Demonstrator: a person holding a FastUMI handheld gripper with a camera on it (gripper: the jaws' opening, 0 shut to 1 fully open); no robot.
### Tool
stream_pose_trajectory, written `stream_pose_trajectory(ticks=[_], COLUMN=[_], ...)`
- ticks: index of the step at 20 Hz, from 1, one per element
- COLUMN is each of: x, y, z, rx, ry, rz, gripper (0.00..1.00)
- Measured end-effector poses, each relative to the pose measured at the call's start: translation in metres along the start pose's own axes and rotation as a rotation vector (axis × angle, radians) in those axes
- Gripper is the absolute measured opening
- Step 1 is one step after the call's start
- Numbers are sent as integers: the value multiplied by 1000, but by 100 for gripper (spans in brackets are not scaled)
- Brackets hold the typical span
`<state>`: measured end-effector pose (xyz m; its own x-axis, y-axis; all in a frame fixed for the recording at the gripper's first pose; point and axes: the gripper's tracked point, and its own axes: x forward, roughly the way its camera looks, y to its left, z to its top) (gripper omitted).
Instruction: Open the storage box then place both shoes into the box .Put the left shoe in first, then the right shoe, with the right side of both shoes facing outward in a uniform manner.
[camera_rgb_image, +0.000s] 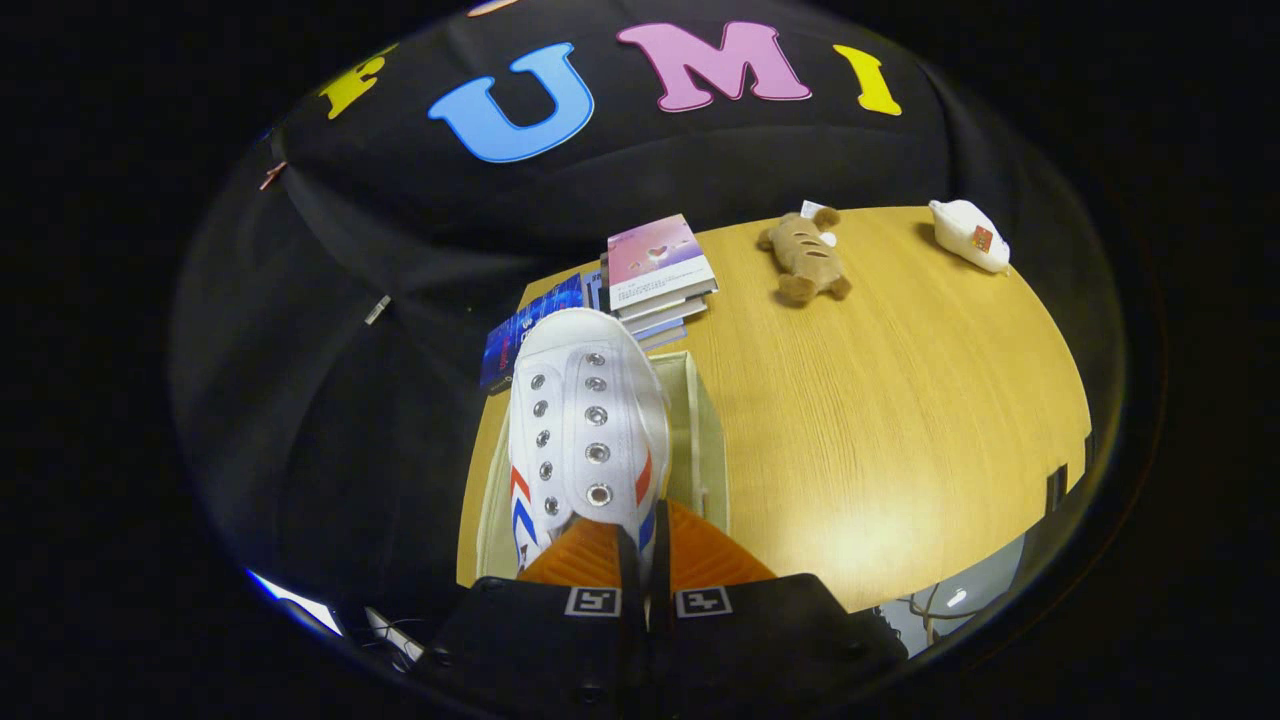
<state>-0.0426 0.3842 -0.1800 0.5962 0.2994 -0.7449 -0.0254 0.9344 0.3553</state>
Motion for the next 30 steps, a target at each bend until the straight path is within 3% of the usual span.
stream_pose_trajectory(ticks=[6, 8, 9, 12, 16, 23, 30], x=[25, 25, 21, 3, -26, -82, -159], y=[4, 4, 9, 13, 3, -67, -177], z=[-15, -21, -23, -6, 14, 83, 173], rx=[-12, -18, -5, -72, -160, -245, -328], ry=[25, 38, 40, -24, -90, -291, -537], rz=[-60, -61, -40, 9, 38, 22, 3], gripper=[5, 11, 19, 71, 97, 99, 99])
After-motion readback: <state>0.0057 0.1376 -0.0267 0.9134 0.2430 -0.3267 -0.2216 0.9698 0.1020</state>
